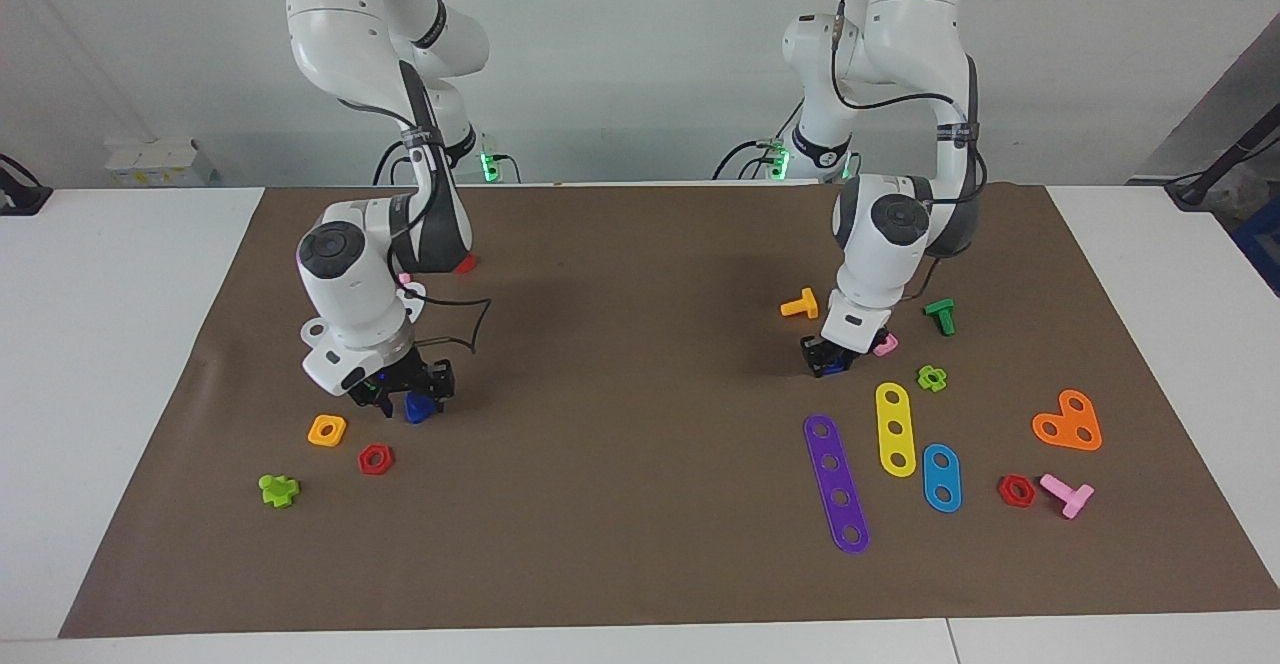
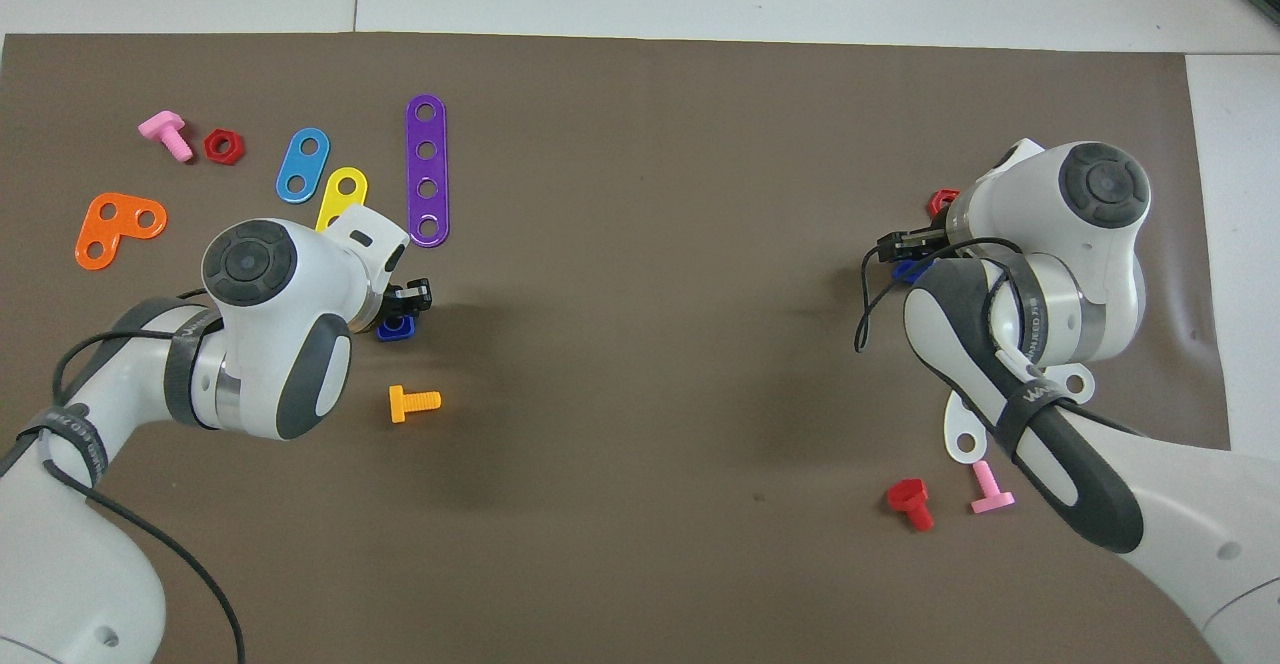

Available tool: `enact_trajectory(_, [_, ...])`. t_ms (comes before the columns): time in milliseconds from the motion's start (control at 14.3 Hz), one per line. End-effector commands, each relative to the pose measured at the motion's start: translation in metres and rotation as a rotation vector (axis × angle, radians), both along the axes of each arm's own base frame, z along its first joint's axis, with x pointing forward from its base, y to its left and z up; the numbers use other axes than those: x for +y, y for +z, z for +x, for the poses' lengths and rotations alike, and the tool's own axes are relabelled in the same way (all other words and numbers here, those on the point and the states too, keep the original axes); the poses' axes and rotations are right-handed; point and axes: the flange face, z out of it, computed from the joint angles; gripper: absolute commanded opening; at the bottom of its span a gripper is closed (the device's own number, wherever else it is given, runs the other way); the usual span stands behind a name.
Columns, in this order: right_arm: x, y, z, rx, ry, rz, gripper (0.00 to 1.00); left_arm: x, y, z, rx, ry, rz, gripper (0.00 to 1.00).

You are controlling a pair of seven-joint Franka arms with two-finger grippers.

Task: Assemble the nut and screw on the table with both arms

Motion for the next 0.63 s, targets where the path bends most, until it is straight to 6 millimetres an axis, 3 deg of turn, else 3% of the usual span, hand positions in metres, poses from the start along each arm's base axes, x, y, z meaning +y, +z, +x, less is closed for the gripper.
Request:
enact_trajectory(0, [-0.001, 0.000, -0.005, 0.003, -0.006, 0.013, 0.72, -0.003, -0.007, -0.012, 0.074, -0.021, 0.023, 0.05])
enact_trajectory(70, [-0.001, 0.001, -0.006, 0.003, -0.006, 0.013, 0.69, -0.004, -0.006, -0.013, 0.075, -0.023, 0.023, 0.00])
enact_trajectory(210, [-0.002, 0.001, -0.006, 0.008, -0.007, 0.013, 0.63, -0.004, -0.003, -0.008, 0.071, -0.022, 0.024, 0.00])
enact_trajectory(559, [-0.001, 0.005, -0.009, 0.027, -0.006, 0.011, 0.51, -0.016, 0.054, 0.039, 0.077, -0.015, 0.028, 0.00])
